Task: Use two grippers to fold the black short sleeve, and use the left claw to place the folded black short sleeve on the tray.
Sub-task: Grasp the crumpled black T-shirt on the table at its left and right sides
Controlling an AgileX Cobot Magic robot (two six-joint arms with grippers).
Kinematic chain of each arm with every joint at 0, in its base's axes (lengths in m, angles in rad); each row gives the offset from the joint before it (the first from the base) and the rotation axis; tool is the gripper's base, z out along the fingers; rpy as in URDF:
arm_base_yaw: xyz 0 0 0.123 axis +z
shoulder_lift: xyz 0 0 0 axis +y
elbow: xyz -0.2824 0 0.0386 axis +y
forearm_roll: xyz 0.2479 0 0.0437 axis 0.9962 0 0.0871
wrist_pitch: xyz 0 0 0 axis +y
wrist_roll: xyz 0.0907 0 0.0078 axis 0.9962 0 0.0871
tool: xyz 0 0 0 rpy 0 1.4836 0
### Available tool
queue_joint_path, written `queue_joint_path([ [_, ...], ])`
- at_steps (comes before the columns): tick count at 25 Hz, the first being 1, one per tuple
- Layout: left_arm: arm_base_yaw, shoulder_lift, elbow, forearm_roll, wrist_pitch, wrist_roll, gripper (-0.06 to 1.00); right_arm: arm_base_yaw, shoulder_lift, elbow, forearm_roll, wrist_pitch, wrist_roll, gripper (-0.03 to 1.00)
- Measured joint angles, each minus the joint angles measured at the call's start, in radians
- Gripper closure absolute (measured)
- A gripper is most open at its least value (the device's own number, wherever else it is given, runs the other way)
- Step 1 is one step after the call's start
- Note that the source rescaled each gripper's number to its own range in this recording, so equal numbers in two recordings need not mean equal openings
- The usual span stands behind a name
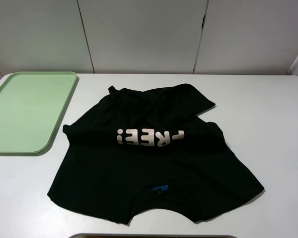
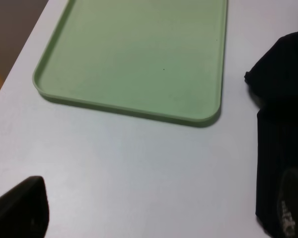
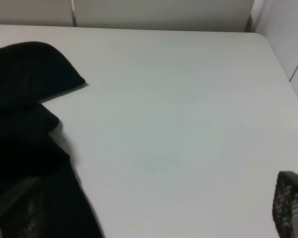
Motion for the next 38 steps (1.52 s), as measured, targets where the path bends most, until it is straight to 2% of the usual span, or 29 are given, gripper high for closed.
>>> queue_joint_path([
  [38, 0.000, 0.000, 0.000, 0.004, 0.000, 0.000, 0.03, 0.000, 0.000, 0.000, 0.003, 0.000, 0.000, -0.03],
])
